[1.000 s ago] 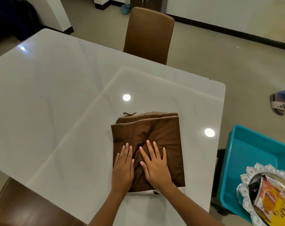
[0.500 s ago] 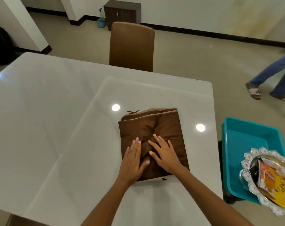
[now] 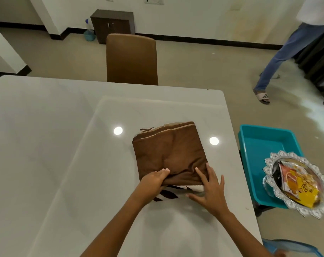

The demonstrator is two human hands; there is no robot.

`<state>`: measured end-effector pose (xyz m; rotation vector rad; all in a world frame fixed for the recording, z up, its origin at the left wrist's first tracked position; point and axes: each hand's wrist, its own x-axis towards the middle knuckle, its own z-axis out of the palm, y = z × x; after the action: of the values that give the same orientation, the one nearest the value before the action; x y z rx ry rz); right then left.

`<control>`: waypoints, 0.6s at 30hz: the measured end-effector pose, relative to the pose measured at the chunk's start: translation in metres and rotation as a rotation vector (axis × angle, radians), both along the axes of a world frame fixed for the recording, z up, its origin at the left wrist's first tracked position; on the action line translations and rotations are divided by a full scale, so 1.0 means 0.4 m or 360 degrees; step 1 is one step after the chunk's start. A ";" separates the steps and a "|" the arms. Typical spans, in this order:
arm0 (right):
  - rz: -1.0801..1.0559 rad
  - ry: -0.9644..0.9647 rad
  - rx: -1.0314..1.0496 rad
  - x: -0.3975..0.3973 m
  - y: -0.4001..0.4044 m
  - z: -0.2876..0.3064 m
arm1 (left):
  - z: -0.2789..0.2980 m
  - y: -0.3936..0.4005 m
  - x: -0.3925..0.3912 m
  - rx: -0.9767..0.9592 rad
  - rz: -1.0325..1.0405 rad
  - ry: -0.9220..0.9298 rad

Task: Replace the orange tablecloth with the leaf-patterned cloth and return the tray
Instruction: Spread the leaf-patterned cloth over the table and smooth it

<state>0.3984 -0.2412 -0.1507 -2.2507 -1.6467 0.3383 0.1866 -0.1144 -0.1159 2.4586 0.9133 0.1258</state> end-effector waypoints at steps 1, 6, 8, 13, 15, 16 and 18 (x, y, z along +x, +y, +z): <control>-0.0024 -0.0009 -0.0008 -0.002 0.000 -0.004 | 0.014 0.010 -0.007 0.0018 0.0017 -0.0040; -0.0400 0.0306 0.0205 -0.019 0.041 0.004 | 0.043 0.076 -0.059 0.0207 -0.0146 -0.0080; -0.0399 0.0325 0.0279 -0.024 0.062 0.030 | 0.058 0.101 -0.082 0.0324 -0.0273 -0.0031; -0.0272 0.0178 0.0429 0.001 0.212 0.196 | 0.102 0.240 -0.169 0.0644 -0.0263 0.0092; -0.0118 0.0057 0.0600 -0.009 0.300 0.296 | 0.149 0.298 -0.206 0.0836 -0.0135 0.0080; -0.0025 0.0020 0.0719 -0.021 0.334 0.344 | 0.178 0.317 -0.229 0.0946 -0.0036 0.0028; 0.0206 -0.0006 0.0967 -0.052 0.356 0.412 | 0.229 0.326 -0.285 0.1113 0.0099 -0.0064</control>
<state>0.3775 -0.0987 0.0140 -1.6971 -1.6219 -0.1292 0.0725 0.0161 -0.0244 3.0377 1.0575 0.6044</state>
